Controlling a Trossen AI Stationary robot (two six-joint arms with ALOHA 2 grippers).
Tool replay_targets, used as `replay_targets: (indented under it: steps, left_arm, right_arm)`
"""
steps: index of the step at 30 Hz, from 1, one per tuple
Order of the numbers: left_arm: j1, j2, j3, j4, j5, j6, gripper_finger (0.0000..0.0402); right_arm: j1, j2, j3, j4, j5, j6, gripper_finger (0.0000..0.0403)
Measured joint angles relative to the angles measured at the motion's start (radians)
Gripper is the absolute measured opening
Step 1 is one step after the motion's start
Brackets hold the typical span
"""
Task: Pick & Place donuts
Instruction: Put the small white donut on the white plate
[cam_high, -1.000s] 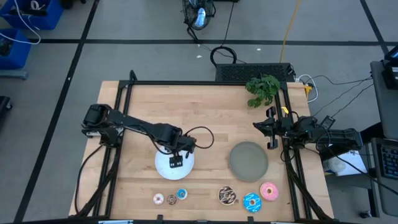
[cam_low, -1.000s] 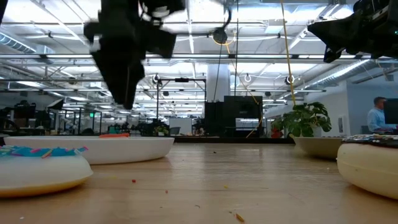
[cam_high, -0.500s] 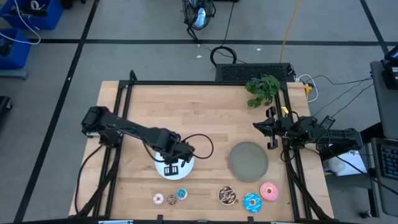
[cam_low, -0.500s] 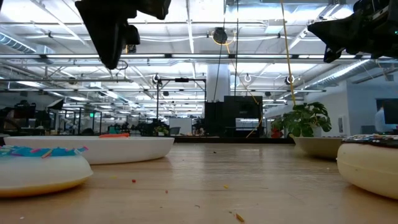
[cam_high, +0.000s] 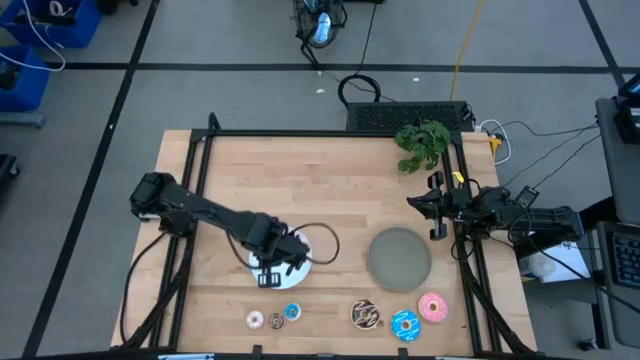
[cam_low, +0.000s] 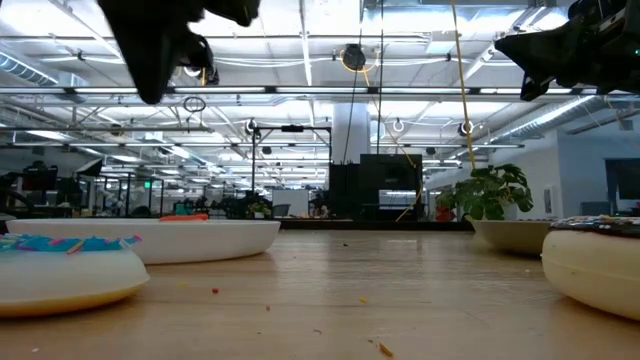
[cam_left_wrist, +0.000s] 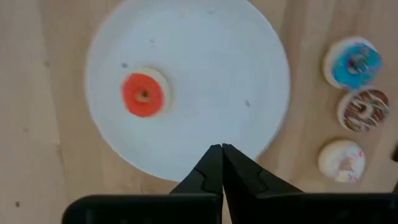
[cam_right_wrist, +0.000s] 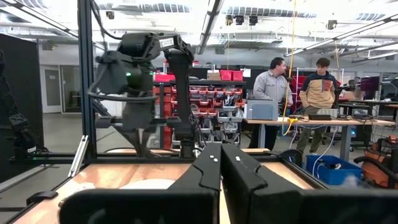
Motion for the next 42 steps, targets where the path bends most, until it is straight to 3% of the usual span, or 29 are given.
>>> replay_targets:
  steps: [8, 13, 25, 31, 37, 42]
  left_arm:
    - [-0.108, -0.001, 0.000, -0.003, 0.031, -0.192, 0.0005]
    - [-0.193, 0.006, 0.000, 0.010, 0.059, -0.230, 0.0004]
    - [-0.330, 0.006, 0.000, 0.271, 0.031, -0.362, 0.0003]
    - [-0.358, 0.016, 0.001, 0.289, 0.014, -0.442, 0.0002]
    - [-0.386, 0.087, 0.001, 0.297, -0.012, -0.358, 0.0002]
    - [-0.386, 0.142, 0.001, 0.297, 0.065, -0.362, 0.0002]
  right_arm:
    - [0.000, 0.000, 0.000, 0.000, 0.000, 0.000, 0.0000]
    - [0.000, 0.000, 0.000, 0.000, 0.000, 0.000, 0.0000]
    - [0.000, 0.000, 0.000, -0.004, 0.000, 0.000, 0.0000]
    - [0.000, 0.000, 0.000, -0.004, 0.000, 0.000, 0.0000]
    - [0.000, 0.000, 0.000, -0.004, 0.000, 0.000, 0.0000]
    - [0.000, 0.002, 0.000, -0.006, 0.000, 0.000, 0.0000]
